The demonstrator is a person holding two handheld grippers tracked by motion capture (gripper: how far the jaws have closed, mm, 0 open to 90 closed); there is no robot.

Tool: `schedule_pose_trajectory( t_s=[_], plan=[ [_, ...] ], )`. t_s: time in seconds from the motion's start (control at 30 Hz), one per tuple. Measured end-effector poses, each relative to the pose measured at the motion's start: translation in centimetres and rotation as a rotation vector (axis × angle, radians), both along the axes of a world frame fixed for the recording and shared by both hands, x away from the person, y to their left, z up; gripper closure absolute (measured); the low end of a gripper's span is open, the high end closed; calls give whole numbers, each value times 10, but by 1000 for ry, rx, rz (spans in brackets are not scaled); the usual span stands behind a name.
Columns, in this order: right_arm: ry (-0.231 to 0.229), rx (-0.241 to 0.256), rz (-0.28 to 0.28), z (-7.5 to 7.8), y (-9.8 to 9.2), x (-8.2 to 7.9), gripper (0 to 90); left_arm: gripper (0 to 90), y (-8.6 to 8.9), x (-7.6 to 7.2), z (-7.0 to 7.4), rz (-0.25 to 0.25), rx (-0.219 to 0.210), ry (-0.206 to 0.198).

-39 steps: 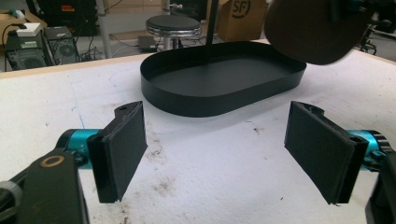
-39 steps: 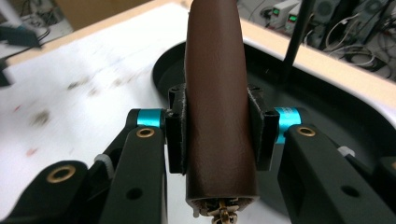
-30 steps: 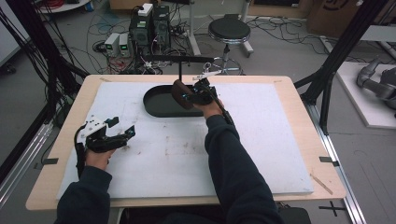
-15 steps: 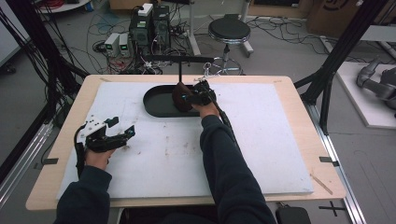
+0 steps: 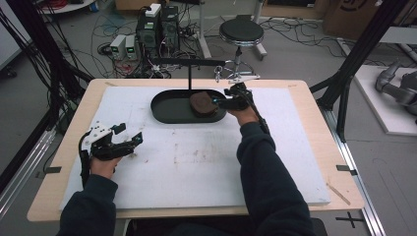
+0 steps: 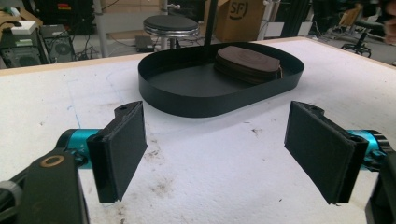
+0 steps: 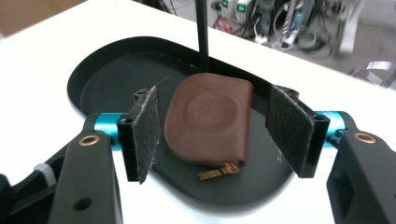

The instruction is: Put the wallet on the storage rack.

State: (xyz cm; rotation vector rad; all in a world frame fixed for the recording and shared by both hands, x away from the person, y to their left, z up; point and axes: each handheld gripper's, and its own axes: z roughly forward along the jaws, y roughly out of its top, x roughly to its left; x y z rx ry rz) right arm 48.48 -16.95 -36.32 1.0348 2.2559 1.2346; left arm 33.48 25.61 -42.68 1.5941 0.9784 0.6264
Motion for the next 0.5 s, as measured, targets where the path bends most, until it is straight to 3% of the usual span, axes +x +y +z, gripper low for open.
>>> schedule_pose_trajectory(
  t_s=[0.07, 0.1, 0.17, 0.23, 0.3, 0.37, 0.5],
  plan=[
    [17, -13, 3, 2, -7, -3, 284, 207, 0, 0, 0, -1, -3, 1],
    [14, -26, -1, 5, -20, -12, 254, 207, -1, 0, 0, -1, -6, -1],
    [-22, -23, 7, 7, -33, -23, 253, 207, -1, 0, 0, -3, -3, -1],
    [-19, -23, -4, 8, -45, -34, 217, 207, -1, 0, 0, -5, -2, -1],
    [-47, -19, -9, 8, -55, -45, 215, 207, -2, 0, 1, -7, -4, -2],
    [-41, -59, -21, 7, -65, -58, 215, 207, -4, 0, 1, -7, -2, -7],
    [-88, -71, -26, 1, -79, -82, 214, 207, -5, 0, 1, -7, -4, -8]
  ],
)
